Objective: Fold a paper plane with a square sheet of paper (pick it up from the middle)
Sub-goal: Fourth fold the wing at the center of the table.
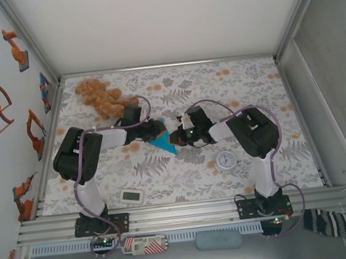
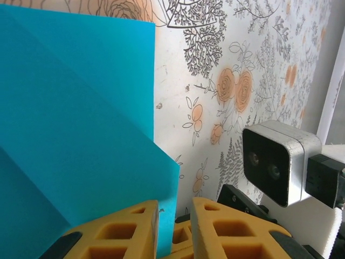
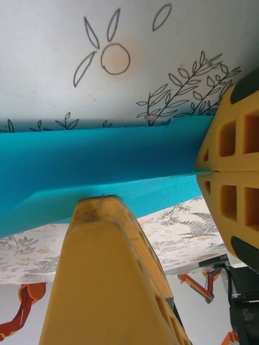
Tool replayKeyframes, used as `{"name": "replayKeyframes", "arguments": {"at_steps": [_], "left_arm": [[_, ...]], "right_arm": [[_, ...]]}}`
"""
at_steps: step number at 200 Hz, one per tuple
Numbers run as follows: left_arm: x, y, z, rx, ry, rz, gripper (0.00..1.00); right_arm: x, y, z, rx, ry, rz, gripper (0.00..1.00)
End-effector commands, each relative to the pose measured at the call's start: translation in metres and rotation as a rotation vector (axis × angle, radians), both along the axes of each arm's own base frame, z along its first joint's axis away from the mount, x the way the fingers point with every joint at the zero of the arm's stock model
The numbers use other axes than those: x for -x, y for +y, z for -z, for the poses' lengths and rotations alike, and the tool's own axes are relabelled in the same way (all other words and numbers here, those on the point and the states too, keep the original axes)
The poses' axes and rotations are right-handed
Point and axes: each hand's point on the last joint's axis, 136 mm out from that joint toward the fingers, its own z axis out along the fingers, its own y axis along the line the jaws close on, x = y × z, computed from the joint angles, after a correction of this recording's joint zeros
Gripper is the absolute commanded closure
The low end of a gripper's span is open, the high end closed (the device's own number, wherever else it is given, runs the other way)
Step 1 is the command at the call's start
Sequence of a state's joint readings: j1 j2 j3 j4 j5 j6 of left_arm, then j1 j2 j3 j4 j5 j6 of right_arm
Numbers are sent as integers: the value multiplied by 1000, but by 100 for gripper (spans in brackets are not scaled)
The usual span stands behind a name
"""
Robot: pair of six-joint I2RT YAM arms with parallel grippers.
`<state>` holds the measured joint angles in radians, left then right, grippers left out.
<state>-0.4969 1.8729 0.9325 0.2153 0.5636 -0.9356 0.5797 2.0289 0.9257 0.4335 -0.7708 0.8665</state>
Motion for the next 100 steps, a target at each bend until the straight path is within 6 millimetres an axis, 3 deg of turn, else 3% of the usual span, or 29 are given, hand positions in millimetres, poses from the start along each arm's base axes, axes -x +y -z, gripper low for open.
{"name": "replayKeyframes", "arguments": {"at_steps": [1, 100], "left_arm": [[-1, 1, 8, -32, 21, 3, 76], [-1, 3, 13, -65, 56, 6, 76]], "right_arm": [[5, -12, 26, 86, 53, 16, 95], [12, -11, -10, 57, -3, -39, 81]]}}
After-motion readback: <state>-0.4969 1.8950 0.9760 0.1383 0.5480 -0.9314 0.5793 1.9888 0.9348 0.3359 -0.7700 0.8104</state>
